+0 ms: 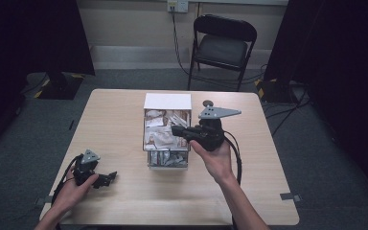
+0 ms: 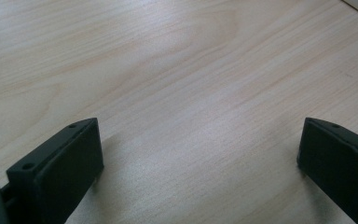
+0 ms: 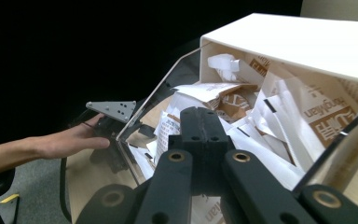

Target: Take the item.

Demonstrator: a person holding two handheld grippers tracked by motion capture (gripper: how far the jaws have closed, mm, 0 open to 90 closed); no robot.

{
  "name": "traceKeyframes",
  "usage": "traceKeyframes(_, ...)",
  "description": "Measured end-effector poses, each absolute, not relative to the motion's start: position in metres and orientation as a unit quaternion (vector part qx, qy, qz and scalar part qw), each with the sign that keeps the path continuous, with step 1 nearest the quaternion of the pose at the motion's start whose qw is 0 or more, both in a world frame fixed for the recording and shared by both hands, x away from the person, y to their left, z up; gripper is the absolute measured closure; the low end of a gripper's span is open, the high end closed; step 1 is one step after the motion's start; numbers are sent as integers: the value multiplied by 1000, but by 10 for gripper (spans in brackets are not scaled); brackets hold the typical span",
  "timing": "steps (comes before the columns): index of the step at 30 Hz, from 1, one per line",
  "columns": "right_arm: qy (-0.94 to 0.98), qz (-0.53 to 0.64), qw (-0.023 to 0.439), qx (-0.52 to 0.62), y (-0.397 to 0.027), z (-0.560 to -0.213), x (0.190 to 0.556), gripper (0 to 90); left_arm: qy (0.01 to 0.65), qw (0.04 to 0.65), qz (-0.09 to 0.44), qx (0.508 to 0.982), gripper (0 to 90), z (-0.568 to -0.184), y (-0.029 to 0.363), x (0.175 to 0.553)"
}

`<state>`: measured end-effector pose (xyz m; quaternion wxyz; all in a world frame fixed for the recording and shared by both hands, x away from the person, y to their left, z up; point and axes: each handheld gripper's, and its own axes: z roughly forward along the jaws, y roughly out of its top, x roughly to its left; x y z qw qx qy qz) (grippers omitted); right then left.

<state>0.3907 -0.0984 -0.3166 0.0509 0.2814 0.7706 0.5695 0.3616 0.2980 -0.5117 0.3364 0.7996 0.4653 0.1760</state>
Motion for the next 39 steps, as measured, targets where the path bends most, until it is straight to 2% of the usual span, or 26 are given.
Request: traceKeyframes(39,747,601,76,274,-119,-297,383,900,465,337,176,800,0,-512,298,362)
